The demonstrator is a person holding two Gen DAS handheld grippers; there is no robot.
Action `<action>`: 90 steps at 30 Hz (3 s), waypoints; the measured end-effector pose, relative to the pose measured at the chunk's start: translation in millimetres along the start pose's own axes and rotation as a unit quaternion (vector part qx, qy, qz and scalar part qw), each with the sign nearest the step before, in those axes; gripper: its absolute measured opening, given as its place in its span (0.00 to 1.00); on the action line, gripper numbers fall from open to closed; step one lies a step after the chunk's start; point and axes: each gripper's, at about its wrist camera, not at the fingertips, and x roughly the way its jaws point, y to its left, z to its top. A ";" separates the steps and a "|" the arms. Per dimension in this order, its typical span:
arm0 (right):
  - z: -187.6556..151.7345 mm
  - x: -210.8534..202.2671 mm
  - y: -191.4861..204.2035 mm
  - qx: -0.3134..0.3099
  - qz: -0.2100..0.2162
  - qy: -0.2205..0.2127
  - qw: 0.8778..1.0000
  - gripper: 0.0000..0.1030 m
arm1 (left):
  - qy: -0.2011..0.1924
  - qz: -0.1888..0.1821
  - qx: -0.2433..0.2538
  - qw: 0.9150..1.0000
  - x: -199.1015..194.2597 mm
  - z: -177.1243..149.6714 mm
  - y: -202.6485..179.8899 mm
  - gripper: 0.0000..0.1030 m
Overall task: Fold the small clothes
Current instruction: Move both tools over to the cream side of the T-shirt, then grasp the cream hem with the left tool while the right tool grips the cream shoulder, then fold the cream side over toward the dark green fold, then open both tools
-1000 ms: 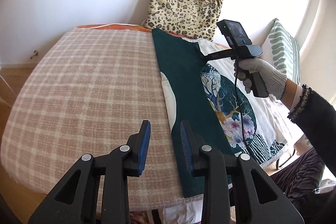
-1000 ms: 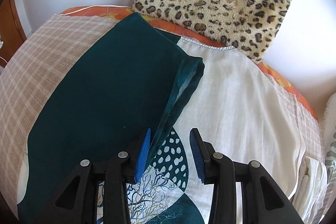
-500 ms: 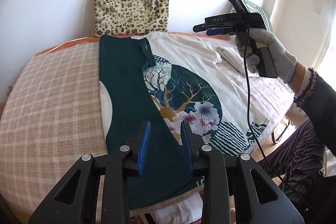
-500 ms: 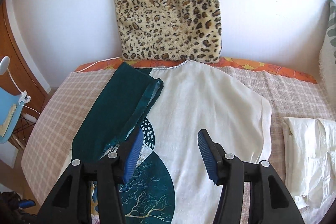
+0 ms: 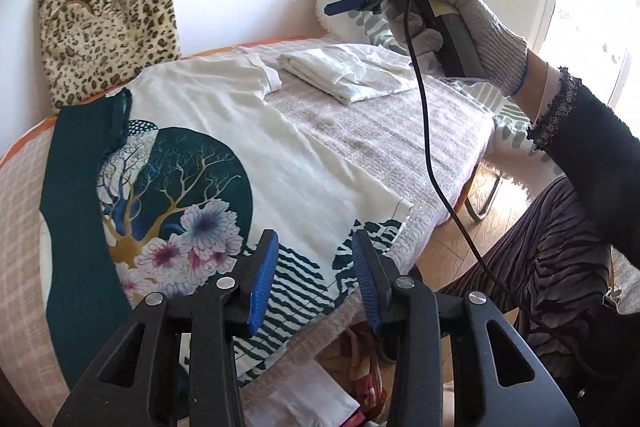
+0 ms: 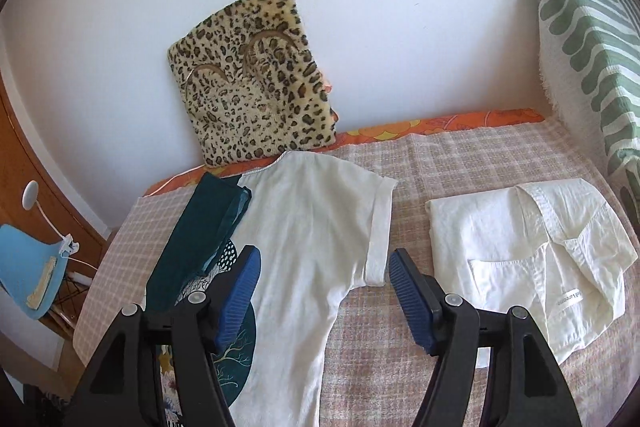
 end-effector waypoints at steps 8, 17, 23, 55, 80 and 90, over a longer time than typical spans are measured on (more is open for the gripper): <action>-2.0 -12.7 -66.4 0.045 0.007 -0.002 0.999 0.67 | 0.029 -0.024 0.081 0.996 54.3 11.1 -59.8 0.45; -7.0 4.6 -89.5 0.064 0.030 0.019 0.997 0.69 | 0.062 0.002 0.099 0.993 95.7 12.6 -66.1 0.44; 13.0 36.9 -77.6 0.033 0.031 0.037 0.998 0.69 | 0.057 -0.021 0.068 0.996 98.4 19.9 -55.1 0.08; 96.1 233.0 -57.3 0.081 -0.002 0.116 0.990 0.03 | -0.028 -0.092 -0.130 0.987 57.6 25.5 13.3 0.03; 99.9 278.0 173.3 -0.127 -0.068 0.143 0.979 0.00 | -0.077 -0.037 -0.277 0.957 -5.3 -44.1 83.0 0.03; 59.5 315.3 228.4 -0.177 -0.078 0.153 0.969 0.00 | -0.090 -0.024 -0.293 0.952 -18.2 -56.9 90.8 0.03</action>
